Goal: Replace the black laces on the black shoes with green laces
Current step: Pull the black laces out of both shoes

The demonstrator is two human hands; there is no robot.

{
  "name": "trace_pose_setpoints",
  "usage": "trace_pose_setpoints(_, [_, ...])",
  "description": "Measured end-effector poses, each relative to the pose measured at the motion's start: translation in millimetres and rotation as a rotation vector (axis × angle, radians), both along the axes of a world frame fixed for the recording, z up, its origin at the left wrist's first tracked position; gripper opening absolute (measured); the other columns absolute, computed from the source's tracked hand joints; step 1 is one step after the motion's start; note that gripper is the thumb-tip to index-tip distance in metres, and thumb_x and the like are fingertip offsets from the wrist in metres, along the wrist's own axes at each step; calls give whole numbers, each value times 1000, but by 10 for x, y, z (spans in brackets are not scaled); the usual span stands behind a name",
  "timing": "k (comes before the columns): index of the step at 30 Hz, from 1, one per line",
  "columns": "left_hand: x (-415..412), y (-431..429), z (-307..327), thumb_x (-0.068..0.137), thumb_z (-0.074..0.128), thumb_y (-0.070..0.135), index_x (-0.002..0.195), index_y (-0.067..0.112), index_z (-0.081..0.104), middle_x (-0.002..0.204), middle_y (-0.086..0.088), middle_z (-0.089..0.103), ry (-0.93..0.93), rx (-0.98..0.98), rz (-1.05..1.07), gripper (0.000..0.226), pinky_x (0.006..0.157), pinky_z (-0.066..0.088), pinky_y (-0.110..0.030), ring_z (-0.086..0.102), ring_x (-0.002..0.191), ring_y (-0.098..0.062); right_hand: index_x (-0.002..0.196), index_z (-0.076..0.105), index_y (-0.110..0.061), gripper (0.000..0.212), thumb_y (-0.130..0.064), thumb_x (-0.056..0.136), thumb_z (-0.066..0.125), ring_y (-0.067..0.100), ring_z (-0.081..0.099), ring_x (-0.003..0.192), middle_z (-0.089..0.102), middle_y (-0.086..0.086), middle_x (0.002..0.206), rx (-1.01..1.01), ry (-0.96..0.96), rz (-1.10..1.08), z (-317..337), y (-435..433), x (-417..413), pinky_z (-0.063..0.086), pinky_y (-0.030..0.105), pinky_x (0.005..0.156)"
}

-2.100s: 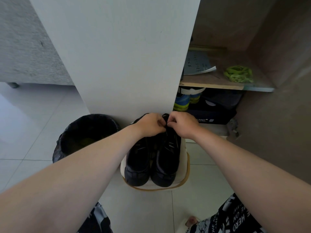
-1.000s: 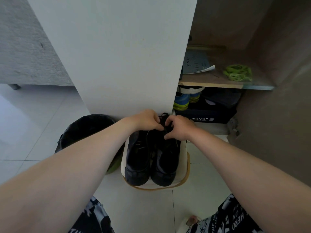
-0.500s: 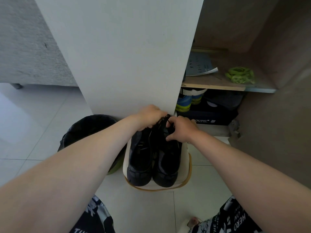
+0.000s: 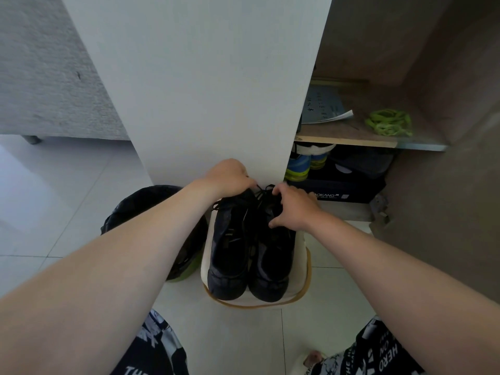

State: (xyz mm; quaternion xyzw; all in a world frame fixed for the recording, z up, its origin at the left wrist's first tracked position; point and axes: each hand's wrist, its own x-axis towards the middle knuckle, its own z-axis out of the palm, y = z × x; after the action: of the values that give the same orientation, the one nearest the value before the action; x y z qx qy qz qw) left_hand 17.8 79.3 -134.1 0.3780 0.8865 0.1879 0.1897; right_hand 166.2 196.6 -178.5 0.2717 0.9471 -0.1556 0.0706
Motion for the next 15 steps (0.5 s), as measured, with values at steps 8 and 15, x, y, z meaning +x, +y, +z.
trace_pose_setpoints(8, [23, 79, 96, 101, 41, 9, 89, 10, 58, 71, 0, 57, -1261, 758, 375, 20, 53, 49, -20, 57, 59, -13, 106, 66, -33, 35, -47, 77, 80, 20, 58, 98, 53, -8, 102, 112, 178, 167, 59, -34, 7, 39, 32, 79])
trace_pose_setpoints(15, [83, 100, -48, 95, 28, -12, 122, 15, 58, 114, -4, 64, -1118, 656, 274, 48, 78, 54, -28, 64, 98, -20, 98, 75, -24, 13, -34, 90, 71, 21, 63, 98, 67, -8, 101, 12, 156, 110, 0, -38, -41, 47, 31, 75])
